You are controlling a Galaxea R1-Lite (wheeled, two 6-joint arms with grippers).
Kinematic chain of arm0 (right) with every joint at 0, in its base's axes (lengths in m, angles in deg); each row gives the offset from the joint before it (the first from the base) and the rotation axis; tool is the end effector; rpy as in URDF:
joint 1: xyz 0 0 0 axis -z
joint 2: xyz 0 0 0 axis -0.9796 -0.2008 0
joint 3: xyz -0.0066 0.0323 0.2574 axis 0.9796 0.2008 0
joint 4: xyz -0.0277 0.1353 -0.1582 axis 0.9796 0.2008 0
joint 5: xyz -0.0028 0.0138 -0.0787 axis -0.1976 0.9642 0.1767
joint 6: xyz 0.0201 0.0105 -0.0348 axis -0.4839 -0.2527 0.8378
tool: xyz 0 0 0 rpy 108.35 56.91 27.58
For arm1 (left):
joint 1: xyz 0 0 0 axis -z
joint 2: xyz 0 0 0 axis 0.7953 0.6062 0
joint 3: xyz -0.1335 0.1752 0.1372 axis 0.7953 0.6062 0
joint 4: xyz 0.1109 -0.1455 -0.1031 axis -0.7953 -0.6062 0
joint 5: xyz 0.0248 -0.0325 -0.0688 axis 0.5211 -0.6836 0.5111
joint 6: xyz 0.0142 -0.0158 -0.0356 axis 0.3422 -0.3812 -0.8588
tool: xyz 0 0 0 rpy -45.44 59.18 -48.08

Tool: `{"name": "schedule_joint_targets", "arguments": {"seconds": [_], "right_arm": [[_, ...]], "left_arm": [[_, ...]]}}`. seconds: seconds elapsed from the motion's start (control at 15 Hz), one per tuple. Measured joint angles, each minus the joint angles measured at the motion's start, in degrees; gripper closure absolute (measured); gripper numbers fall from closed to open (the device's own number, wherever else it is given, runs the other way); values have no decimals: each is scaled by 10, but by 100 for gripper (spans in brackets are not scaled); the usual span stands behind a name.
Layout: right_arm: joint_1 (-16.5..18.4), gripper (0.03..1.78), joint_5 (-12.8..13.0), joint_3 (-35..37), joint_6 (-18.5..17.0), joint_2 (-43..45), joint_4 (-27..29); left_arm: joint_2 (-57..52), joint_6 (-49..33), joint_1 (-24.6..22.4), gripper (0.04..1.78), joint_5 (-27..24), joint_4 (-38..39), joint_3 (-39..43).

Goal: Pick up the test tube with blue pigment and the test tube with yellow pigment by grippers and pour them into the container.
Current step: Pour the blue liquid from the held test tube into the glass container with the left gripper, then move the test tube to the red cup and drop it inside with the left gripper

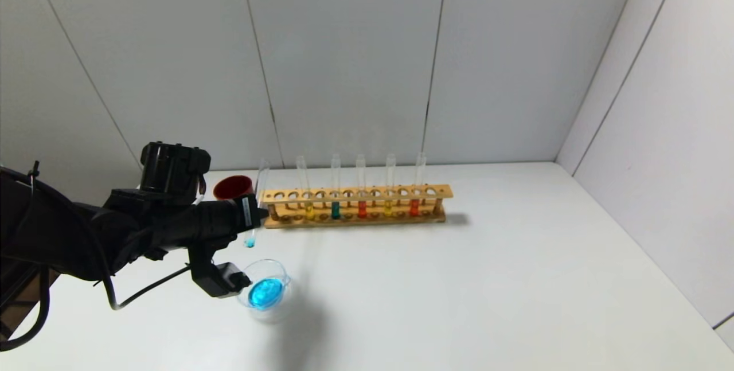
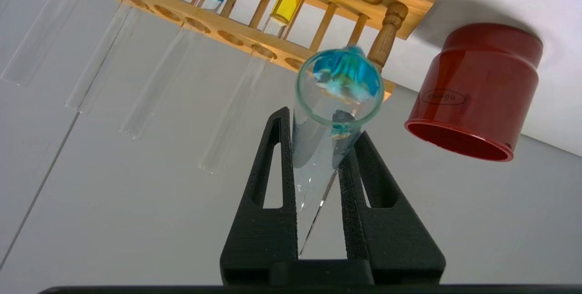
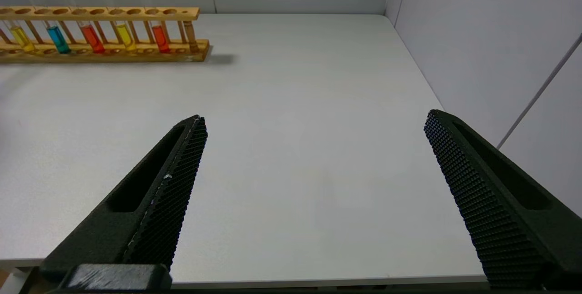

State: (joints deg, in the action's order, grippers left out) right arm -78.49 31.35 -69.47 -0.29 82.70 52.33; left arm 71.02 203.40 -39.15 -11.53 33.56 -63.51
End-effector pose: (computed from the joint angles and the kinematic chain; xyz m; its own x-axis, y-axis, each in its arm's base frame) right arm 0.0580 0.0004 0.0748 1.0000 0.0066 -0.0060 -0.0067 1.0000 -0.0043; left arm 0.3166 -0.0829 0.0605 0.7656 -0.3483 -0.5408 -0.0908 -0.8908 0.4452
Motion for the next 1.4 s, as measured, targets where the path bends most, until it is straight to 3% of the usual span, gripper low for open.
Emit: {"name": "schedule_joint_targets", "arguments": {"seconds": [0.33, 0.6, 0.87, 1.27, 1.4], "right_arm": [[0, 6, 0, 0, 0, 0, 0], [0, 6, 0, 0, 0, 0, 0], [0, 6, 0, 0, 0, 0, 0], [0, 6, 0, 0, 0, 0, 0], [0, 6, 0, 0, 0, 0, 0]], "left_arm": [[-2, -16, 0, 150, 1, 0, 13], [-17, -148, 0, 150, -1, 28, 32], [-58, -330, 1, 150, 14, 44, 32], [-125, -725, 11, 150, 203, 39, 27], [-127, -859, 12, 150, 228, 39, 12]]}}
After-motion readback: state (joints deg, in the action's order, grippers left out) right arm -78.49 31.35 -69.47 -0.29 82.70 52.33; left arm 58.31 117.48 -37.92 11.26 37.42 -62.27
